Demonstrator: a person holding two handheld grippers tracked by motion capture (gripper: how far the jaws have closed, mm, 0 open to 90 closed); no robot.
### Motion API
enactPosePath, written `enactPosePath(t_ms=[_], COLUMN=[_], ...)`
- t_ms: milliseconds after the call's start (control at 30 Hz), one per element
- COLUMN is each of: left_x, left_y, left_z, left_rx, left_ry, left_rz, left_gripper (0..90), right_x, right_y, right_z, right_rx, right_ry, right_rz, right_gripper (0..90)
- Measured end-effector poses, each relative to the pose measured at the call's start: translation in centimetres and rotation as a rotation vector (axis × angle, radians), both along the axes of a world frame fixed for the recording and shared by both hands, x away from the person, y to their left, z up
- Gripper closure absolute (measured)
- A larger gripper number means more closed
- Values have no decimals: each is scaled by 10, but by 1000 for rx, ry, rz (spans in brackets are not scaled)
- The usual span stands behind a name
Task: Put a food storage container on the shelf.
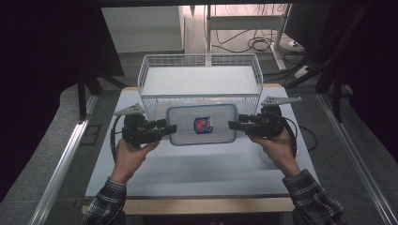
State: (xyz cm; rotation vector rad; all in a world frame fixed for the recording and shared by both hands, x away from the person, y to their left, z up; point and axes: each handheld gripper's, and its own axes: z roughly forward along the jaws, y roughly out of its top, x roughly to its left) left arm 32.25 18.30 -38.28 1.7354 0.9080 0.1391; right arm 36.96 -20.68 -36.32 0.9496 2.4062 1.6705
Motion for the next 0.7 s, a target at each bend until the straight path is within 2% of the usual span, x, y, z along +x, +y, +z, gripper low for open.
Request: enactPosePath(t_ms=[300,400,700], left_x=[15,25,45], left_y=[1,2,4], left_z=[25,37,56], left_rx=[10,19,13], left_ry=[-26,-40,-52], left_rz=[15,16,26], left_gripper=[528,528,528], right_x=[19,26,47], right_y=[3,4,6], right_z=[22,31,50], right_rx=[23,25,30], right_ry=[-20,-32,-43], right_rz=[-6,-10,-15], right_gripper=[505,503,498])
